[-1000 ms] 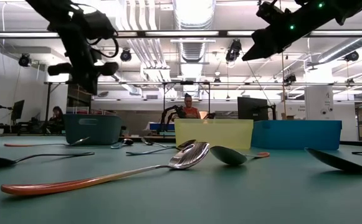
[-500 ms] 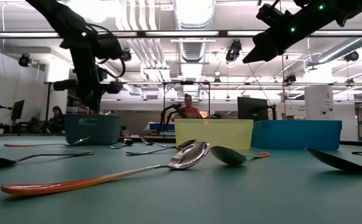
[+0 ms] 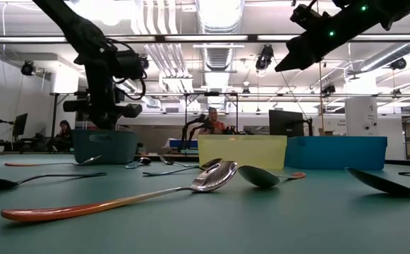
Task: Sort silverware by color (type)
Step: Put the orange spoon into the green bin
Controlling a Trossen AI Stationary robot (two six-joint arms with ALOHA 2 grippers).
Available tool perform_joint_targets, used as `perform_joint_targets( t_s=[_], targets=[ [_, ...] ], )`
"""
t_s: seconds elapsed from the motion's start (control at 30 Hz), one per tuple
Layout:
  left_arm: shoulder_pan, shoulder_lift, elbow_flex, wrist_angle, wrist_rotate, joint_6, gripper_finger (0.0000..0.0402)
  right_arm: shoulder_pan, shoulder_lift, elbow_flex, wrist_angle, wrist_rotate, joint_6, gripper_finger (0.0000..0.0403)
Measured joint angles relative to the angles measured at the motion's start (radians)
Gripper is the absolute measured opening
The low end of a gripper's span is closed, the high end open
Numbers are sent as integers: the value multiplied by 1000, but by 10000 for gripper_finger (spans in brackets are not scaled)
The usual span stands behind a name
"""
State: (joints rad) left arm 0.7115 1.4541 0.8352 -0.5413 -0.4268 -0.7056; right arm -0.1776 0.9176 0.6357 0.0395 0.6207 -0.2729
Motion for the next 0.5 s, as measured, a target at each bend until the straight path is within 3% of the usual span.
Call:
perform_joint_targets(
  t_s=[0.5],
  targets=[
    [-9, 26, -32, 18, 0, -137, 0, 0, 0, 0, -2, 0, 0, 125]
  ],
)
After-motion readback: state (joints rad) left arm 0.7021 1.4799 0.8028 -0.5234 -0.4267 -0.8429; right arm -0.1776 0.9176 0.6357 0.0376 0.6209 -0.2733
